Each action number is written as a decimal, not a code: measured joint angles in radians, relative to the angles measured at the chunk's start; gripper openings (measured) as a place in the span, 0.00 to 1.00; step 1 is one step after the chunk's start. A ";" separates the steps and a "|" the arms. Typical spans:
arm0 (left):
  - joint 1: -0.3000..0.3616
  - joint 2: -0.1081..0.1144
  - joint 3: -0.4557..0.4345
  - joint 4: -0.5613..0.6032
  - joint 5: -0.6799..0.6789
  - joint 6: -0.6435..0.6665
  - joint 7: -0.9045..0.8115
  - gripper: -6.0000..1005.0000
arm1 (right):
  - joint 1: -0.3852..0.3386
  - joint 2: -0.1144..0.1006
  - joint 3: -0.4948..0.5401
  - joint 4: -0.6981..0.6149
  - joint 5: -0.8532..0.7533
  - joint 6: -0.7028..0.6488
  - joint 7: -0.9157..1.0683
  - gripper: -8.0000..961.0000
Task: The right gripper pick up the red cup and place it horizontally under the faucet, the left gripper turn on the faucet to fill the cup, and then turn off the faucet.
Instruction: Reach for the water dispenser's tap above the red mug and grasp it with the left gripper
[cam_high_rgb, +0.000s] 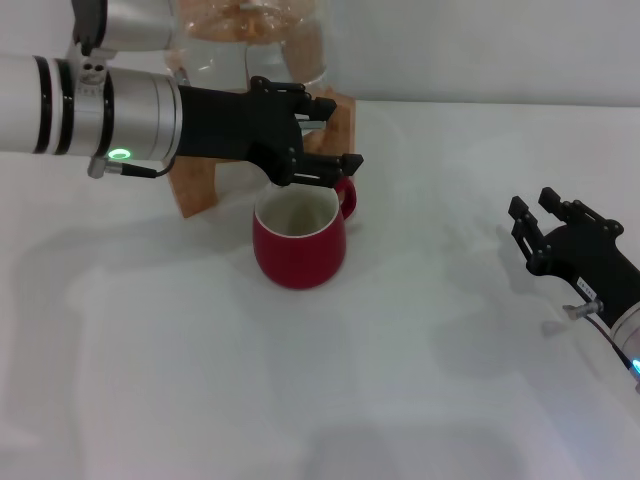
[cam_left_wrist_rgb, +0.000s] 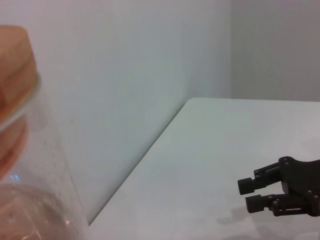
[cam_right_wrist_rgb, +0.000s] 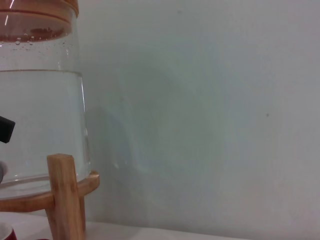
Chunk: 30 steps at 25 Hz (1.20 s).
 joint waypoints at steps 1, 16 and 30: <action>0.000 0.001 0.000 0.000 0.000 -0.002 -0.002 0.75 | 0.000 0.000 0.000 0.000 0.000 0.000 0.000 0.40; 0.008 0.002 -0.003 0.041 0.016 -0.028 -0.027 0.75 | 0.000 -0.002 0.000 0.000 0.000 0.000 0.000 0.40; 0.005 0.000 -0.002 0.037 0.023 -0.021 -0.023 0.75 | 0.000 -0.002 0.000 0.001 0.000 0.000 0.000 0.40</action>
